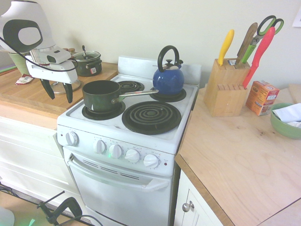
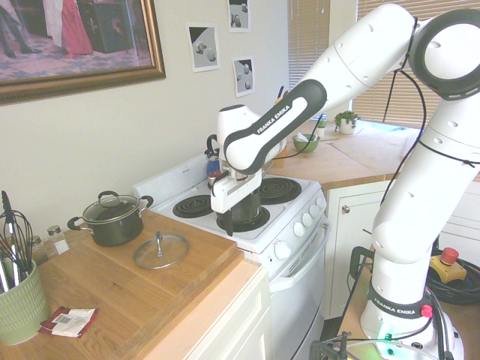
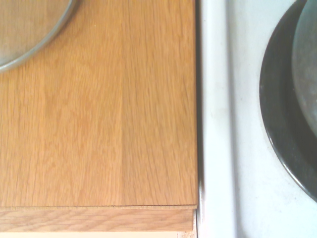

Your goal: Cover the lid of the pot

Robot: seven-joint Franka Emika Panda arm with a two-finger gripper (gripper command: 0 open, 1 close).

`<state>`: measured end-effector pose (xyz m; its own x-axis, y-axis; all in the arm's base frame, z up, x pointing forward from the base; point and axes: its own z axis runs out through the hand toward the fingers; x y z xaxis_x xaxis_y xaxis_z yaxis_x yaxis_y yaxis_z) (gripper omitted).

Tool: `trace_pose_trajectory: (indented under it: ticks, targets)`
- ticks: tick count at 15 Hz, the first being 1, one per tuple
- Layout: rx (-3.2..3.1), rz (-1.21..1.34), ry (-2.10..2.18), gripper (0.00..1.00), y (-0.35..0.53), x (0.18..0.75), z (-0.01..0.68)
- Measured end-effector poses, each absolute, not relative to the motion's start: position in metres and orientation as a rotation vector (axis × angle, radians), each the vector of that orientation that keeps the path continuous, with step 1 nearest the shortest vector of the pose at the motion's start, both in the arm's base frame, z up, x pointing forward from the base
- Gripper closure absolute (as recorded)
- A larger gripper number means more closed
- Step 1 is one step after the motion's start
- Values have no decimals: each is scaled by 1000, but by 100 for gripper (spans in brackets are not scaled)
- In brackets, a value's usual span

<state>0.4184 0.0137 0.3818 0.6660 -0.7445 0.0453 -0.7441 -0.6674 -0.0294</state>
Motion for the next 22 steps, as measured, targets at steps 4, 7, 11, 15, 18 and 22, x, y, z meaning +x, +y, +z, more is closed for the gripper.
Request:
trace_pose_trajectory:
  ticks: [4,7,11,15,18,22]
  targets:
    - [-2784,-172,1373,0,24,431,399]
    - [-2715,-280,1450,0,56,455,443]
    - [-2599,-283,1643,0,109,502,465]
    - [-2454,-302,1841,0,159,563,451]
    - [-2362,-262,2017,0,164,595,425]
    - [-2355,-171,2112,0,162,607,400]
